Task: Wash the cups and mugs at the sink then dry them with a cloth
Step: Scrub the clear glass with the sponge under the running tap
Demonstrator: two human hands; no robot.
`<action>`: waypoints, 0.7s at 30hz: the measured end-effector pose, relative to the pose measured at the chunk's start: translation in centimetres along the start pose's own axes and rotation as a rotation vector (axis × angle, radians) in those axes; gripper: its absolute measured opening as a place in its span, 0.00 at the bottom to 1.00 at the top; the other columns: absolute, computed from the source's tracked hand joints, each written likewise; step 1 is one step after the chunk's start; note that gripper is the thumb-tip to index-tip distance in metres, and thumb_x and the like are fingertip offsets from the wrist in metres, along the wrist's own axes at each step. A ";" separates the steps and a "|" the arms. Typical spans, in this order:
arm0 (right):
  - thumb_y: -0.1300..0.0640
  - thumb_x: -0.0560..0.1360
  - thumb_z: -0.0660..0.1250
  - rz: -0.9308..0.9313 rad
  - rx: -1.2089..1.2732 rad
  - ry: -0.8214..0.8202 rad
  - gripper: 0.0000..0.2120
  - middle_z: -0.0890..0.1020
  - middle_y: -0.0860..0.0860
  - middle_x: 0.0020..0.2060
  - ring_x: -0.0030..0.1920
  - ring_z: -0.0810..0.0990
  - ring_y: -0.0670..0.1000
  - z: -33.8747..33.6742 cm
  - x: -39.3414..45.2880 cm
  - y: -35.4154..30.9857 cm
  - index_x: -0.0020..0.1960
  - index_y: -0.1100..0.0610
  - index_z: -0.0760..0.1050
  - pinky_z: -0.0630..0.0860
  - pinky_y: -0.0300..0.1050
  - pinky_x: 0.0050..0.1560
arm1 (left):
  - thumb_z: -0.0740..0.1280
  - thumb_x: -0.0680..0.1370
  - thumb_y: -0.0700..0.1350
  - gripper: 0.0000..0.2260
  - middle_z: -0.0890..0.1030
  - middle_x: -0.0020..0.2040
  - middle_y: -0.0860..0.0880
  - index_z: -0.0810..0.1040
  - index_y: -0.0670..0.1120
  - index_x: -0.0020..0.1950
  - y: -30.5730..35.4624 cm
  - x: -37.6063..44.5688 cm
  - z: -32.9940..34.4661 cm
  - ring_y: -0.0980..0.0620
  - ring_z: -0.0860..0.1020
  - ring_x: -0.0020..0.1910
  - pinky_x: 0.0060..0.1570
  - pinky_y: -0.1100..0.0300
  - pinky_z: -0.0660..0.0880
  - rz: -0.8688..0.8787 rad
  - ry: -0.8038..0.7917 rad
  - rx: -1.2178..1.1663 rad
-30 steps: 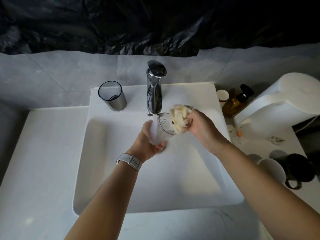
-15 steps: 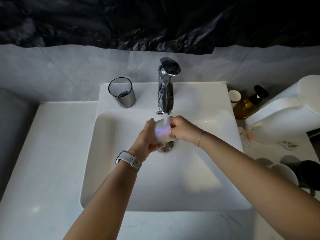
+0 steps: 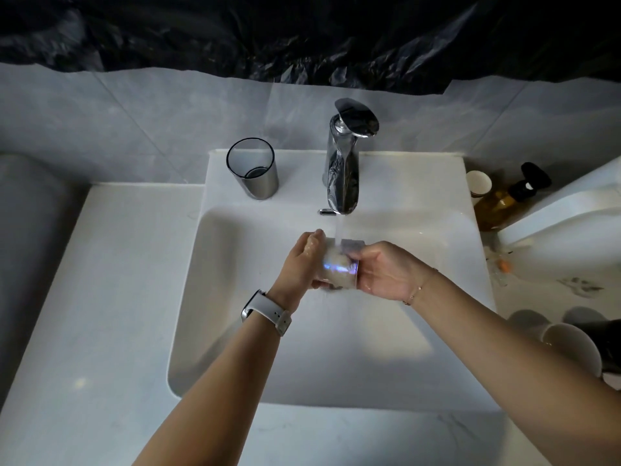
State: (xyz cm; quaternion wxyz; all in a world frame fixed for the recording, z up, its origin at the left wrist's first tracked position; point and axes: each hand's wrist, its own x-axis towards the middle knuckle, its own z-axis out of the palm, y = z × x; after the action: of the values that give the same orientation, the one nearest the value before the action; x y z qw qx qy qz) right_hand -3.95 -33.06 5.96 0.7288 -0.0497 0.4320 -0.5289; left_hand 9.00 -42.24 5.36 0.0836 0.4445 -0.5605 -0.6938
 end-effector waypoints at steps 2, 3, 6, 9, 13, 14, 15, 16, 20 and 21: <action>0.65 0.75 0.58 -0.021 0.019 0.010 0.16 0.80 0.61 0.57 0.63 0.73 0.65 -0.2 -0.8 0.4 0.57 0.63 0.80 0.61 0.64 0.71 | 0.56 0.83 0.55 0.11 0.76 0.40 0.49 0.73 0.50 0.49 0.0 -0.2 0.5 0.50 0.75 0.37 0.41 0.55 0.73 -0.031 -0.006 -0.013; 0.65 0.76 0.58 -0.029 0.022 -0.005 0.17 0.78 0.62 0.61 0.65 0.73 0.64 -0.4 -1.2 0.6 0.61 0.64 0.77 0.63 0.61 0.71 | 0.56 0.82 0.55 0.12 0.77 0.40 0.48 0.73 0.49 0.48 0.0 -0.2 0.6 0.50 0.76 0.36 0.38 0.58 0.74 -0.050 -0.006 -0.007; 0.62 0.80 0.55 -0.105 -0.040 0.004 0.15 0.82 0.55 0.50 0.52 0.81 0.54 -0.5 -2.2 0.9 0.60 0.60 0.77 0.74 0.45 0.60 | 0.55 0.82 0.55 0.14 0.78 0.37 0.50 0.75 0.49 0.48 0.3 -0.3 0.7 0.55 0.77 0.28 0.28 0.65 0.74 -0.109 0.047 0.014; 0.63 0.77 0.54 -0.178 -0.064 0.128 0.11 0.69 0.49 0.31 0.35 0.65 0.49 -0.8 -3.2 0.9 0.41 0.55 0.73 0.69 0.37 0.41 | 0.54 0.83 0.56 0.17 0.77 0.39 0.48 0.75 0.45 0.51 0.1 0.2 0.6 0.50 0.75 0.31 0.32 0.61 0.73 -0.039 0.097 0.111; 0.55 0.77 0.53 -0.215 -0.091 0.387 0.14 0.68 0.50 0.28 0.33 0.69 0.52 -1.3 -4.1 0.7 0.36 0.55 0.70 0.74 0.46 0.38 | 0.58 0.77 0.61 0.12 0.79 0.39 0.56 0.76 0.56 0.48 0.2 0.6 -0.2 0.51 0.76 0.37 0.37 0.56 0.74 0.129 0.078 0.212; 0.50 0.78 0.55 -0.207 -0.169 0.444 0.16 0.71 0.50 0.28 0.33 0.72 0.52 -1.1 -4.3 0.6 0.35 0.55 0.71 0.74 0.46 0.36 | 0.58 0.74 0.62 0.12 0.79 0.40 0.58 0.76 0.58 0.48 0.5 0.6 -0.3 0.52 0.77 0.39 0.41 0.54 0.75 0.153 0.066 0.244; 0.46 0.78 0.59 -0.194 -0.271 0.472 0.18 0.72 0.51 0.28 0.32 0.75 0.52 -0.7 -4.4 0.6 0.36 0.56 0.74 0.74 0.46 0.35 | 0.59 0.73 0.62 0.11 0.80 0.42 0.58 0.76 0.60 0.47 0.6 0.7 -0.2 0.54 0.78 0.41 0.45 0.53 0.76 0.174 0.054 0.275; 0.43 0.76 0.63 -0.195 -0.369 0.464 0.19 0.74 0.52 0.28 0.32 0.76 0.53 -0.2 -4.4 0.7 0.39 0.57 0.78 0.75 0.45 0.34 | 0.60 0.72 0.62 0.09 0.80 0.43 0.57 0.76 0.62 0.46 0.9 0.8 0.0 0.53 0.79 0.43 0.47 0.53 0.77 0.193 0.043 0.291; 0.47 0.77 0.64 -0.327 -0.353 0.414 0.16 0.79 0.50 0.31 0.26 0.74 0.47 2.0 -3.5 1.3 0.52 0.60 0.79 0.67 0.41 0.31 | 0.61 0.79 0.60 0.12 0.80 0.43 0.49 0.76 0.54 0.54 2.2 0.2 0.4 0.46 0.77 0.40 0.35 0.60 0.75 0.145 -0.033 0.142; 0.48 0.78 0.63 -0.332 -0.273 0.413 0.14 0.77 0.48 0.29 0.25 0.72 0.46 2.4 -3.3 1.3 0.51 0.57 0.79 0.64 0.41 0.30 | 0.58 0.81 0.61 0.17 0.79 0.42 0.48 0.76 0.50 0.57 2.2 -0.1 0.2 0.48 0.74 0.38 0.32 0.63 0.71 0.107 -0.075 0.046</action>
State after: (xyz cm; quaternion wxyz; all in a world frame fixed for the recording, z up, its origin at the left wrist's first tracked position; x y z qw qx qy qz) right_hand -1.57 -30.75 8.71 0.5157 -0.1086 0.6240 -0.5770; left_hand 8.11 -42.85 7.23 0.0892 0.3896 -0.6021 -0.6912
